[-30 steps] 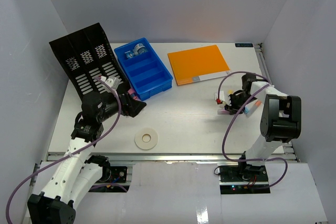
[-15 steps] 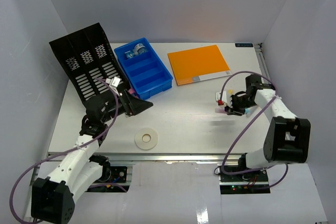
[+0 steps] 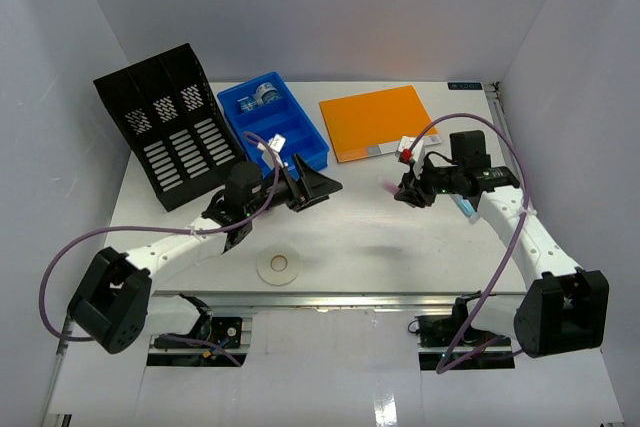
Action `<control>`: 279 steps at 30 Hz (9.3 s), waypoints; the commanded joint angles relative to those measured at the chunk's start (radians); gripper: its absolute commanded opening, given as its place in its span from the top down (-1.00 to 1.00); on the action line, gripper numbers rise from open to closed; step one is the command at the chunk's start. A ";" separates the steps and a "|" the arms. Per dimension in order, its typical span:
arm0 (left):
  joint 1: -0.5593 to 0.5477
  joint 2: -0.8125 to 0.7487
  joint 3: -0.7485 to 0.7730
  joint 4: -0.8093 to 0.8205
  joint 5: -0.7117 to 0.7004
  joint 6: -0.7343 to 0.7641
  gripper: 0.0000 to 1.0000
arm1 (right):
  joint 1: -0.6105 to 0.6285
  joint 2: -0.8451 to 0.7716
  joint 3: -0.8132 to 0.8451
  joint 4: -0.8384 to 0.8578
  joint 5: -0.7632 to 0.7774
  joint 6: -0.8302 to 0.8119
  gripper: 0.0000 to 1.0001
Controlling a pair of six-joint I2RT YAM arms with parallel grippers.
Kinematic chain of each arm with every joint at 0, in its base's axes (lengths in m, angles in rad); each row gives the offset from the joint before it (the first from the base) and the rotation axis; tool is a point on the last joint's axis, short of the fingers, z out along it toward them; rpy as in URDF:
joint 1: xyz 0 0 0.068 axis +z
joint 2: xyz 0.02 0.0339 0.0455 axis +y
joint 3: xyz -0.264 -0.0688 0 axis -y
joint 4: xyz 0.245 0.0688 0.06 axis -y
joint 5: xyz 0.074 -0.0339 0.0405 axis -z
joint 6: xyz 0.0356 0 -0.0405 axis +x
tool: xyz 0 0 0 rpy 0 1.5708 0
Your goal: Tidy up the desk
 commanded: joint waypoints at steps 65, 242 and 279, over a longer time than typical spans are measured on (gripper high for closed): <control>0.110 0.590 1.029 -0.709 -0.969 1.013 1.00 | -0.126 -0.131 -0.131 0.218 -0.229 0.231 -0.81; 0.391 0.967 1.250 -0.756 -0.359 1.592 1.00 | -0.318 -0.174 -0.196 0.205 -0.161 0.262 -0.80; 0.401 -0.231 0.089 -0.433 -0.008 0.817 -0.96 | -0.287 0.138 -0.117 0.276 0.331 0.597 -0.85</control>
